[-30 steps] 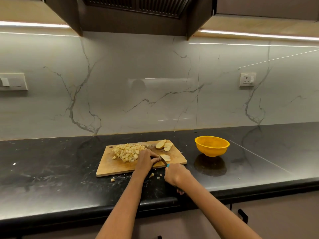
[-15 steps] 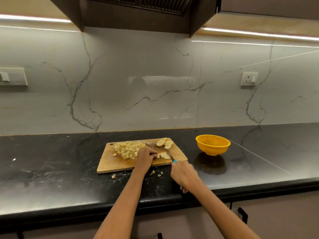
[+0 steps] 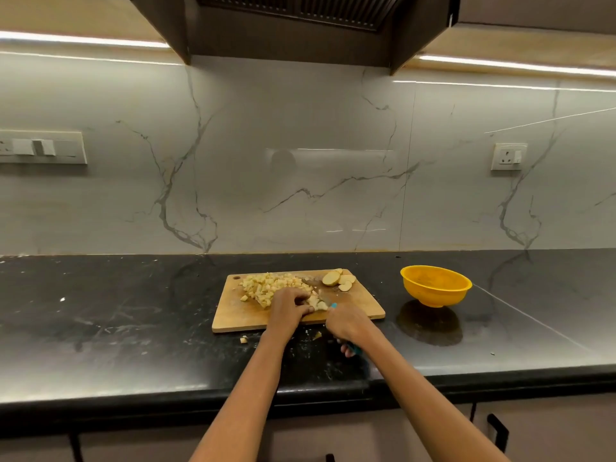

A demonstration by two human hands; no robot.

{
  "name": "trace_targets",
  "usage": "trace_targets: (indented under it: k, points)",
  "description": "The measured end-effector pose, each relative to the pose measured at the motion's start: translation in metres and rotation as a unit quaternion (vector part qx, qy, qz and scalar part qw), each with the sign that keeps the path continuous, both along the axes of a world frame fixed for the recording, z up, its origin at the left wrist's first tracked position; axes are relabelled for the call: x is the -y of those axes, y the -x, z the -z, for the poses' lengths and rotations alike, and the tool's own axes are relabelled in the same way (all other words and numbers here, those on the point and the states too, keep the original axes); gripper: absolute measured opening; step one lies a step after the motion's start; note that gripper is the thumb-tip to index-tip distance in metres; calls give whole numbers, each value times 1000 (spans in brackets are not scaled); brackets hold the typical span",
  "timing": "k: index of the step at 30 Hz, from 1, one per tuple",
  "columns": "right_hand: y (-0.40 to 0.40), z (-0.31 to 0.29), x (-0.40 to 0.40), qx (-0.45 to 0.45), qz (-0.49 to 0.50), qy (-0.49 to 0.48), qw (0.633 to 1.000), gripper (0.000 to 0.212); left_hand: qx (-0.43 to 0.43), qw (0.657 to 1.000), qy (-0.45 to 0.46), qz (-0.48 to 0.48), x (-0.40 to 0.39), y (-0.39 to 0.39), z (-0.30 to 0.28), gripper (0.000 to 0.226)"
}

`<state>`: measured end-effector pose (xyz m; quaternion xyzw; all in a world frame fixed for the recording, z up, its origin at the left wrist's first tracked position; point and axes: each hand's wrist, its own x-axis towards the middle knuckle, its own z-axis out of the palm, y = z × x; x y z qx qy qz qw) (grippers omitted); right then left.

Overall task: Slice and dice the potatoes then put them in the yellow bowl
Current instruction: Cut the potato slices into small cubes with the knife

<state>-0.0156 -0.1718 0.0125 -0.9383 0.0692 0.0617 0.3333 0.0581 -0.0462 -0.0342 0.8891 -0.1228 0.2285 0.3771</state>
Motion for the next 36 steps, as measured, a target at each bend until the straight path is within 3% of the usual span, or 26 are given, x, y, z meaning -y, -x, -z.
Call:
trace_targets:
  k: [3, 8, 13, 18, 21, 27, 31, 36]
  points:
    - [4, 0, 12, 30, 25, 19, 999, 34, 3, 1000, 1, -6, -2, -1, 0, 40]
    - [13, 6, 16, 35, 32, 119, 992, 24, 3, 1000, -17, 12, 3, -1, 0, 46]
    - [14, 3, 14, 20, 12, 66, 998, 31, 14, 999, -28, 14, 5, -4, 0, 47]
    - [25, 10, 31, 46, 68, 136, 987, 27, 12, 999, -38, 1, 8, -9, -1, 46]
    - [21, 8, 22, 12, 23, 132, 991, 23, 11, 999, -39, 0, 9, -10, 0, 47]
    - [-16, 11, 6, 12, -12, -38, 999, 36, 35, 998, -50, 20, 7, -9, 0, 46]
    - [-37, 13, 30, -5, -16, -163, 986, 38, 39, 996, -64, 53, 13, -14, 2, 31]
    - [-58, 2, 46, -39, -31, -178, 983, 36, 56, 985, -145, -82, 17, -28, -4, 15]
